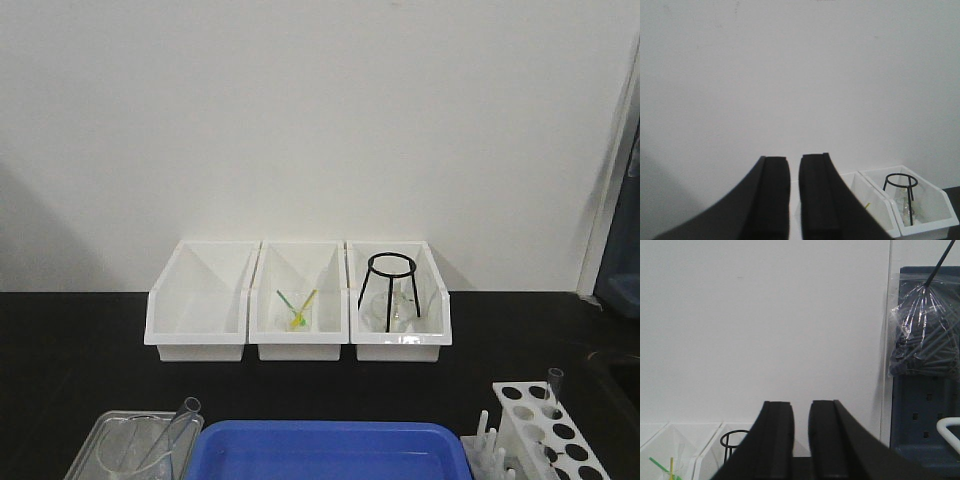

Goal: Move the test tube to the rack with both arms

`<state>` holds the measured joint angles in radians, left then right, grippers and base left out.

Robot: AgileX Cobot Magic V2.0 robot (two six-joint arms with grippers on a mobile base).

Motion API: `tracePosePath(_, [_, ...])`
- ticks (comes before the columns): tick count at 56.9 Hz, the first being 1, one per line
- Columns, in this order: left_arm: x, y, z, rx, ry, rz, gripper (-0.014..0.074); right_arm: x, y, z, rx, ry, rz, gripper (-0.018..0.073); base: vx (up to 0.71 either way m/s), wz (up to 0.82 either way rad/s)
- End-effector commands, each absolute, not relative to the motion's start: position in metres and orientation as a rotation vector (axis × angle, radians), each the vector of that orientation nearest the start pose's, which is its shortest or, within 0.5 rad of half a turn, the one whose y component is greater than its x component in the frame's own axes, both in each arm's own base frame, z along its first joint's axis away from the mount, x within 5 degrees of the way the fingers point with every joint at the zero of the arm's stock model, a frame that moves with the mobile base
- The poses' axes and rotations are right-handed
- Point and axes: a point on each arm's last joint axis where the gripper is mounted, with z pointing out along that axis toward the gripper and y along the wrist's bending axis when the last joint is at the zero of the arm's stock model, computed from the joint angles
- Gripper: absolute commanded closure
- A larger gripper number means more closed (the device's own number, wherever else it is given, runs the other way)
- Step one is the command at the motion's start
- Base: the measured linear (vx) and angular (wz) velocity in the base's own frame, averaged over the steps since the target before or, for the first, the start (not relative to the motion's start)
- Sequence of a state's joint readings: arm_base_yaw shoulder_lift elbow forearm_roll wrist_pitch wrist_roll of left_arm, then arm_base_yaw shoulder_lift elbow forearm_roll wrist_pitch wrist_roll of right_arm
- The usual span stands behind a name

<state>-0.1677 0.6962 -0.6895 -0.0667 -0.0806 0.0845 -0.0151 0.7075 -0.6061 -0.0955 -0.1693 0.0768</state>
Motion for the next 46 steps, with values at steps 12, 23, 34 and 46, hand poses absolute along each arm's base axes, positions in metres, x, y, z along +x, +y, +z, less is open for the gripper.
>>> tracePosePath(12, [0.139,-0.022,0.414,0.099,1.243,-0.127,0.0047,0.148,-0.001,0.388,-0.022,1.294,-0.018,0.0015,0.00,0.00])
tracePosePath(23, [0.139,-0.023,0.413,0.137,1.246,-0.087,0.0050,0.148,0.000,0.386,0.006,1.305,0.024,0.0005,0.00,0.00])
tracePosePath(34, [0.157,-0.028,0.381,0.387,1.402,0.134,0.0066,0.148,0.020,0.381,-0.170,1.350,0.038,0.0005,0.00,0.00])
tracePosePath(46, [0.175,-0.045,0.313,0.518,1.525,0.076,0.0080,0.146,0.041,0.356,-0.374,1.363,0.052,0.0005,0.00,0.00])
